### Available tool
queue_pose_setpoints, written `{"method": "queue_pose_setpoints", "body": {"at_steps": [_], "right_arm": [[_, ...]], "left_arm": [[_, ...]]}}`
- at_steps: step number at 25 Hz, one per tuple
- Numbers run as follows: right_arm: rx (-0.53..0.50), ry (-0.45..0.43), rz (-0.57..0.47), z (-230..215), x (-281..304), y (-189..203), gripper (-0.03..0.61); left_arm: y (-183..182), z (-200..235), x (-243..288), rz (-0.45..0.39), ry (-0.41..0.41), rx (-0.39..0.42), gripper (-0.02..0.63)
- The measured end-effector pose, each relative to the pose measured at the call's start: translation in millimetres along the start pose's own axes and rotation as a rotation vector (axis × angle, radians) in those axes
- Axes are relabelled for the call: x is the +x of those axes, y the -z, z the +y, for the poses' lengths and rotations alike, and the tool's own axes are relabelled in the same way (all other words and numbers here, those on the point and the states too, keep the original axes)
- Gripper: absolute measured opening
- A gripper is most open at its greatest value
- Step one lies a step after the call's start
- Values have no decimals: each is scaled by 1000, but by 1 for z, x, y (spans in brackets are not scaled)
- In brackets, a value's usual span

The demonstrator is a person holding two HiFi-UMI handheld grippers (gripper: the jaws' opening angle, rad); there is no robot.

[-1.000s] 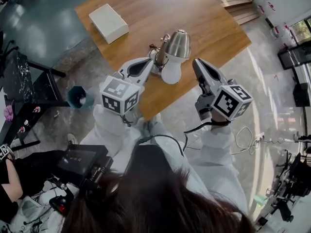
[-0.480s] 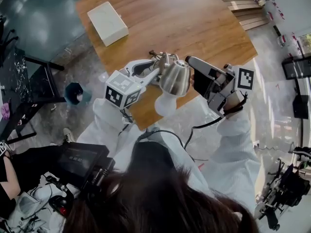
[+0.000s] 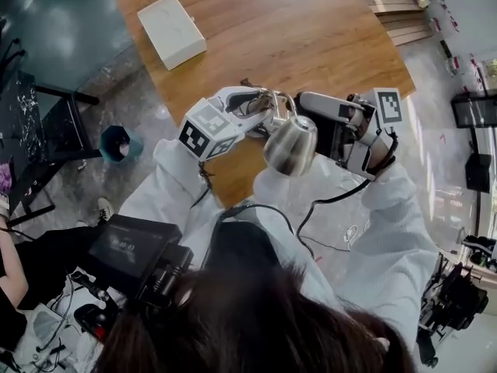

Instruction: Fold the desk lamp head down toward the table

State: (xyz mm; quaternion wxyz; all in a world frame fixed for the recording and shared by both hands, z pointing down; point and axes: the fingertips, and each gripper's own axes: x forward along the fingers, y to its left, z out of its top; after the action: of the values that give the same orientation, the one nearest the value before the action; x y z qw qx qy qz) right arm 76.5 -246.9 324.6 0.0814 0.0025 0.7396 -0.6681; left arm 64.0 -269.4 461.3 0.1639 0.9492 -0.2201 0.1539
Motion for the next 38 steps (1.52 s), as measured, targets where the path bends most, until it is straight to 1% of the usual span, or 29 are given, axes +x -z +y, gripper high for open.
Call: {"method": "queue_pose_setpoints", "body": {"at_steps": [4,7,9,11,15,19,23,28,30,33,36,38], "right_arm": [[72,-21,37,-10,7,-2,184],[141,-84,50,-10,10,-4,183],[157,-113,39,-10,11,-4,184],[162,-123,23,-8,11,-3,184],[148,-110,4,-8,9,-1,168],[117,-110,-7,-8,8,-1,167],[108,-130,-30,-6,8,-2,166],[103,-140,-24,-8,10,-2,164],[79,-126,6,-9,12,4,158],[10,-78,48,-13,15,22,134],[-104,-17,85,-27,17,42,110],[-200,55,113,-42,16,55,91]], "left_arm": [[3,3,9,18,28,18,160],[6,7,16,43,34,21,149],[8,8,17,59,43,30,141],[8,7,17,69,58,30,142],[10,5,18,92,78,31,143],[11,7,19,100,78,34,143],[10,8,19,100,78,28,143],[13,10,18,102,80,21,143],[12,10,18,105,83,19,143],[13,9,17,106,90,19,143],[14,11,15,100,95,15,144],[14,11,15,104,103,18,144]]}}
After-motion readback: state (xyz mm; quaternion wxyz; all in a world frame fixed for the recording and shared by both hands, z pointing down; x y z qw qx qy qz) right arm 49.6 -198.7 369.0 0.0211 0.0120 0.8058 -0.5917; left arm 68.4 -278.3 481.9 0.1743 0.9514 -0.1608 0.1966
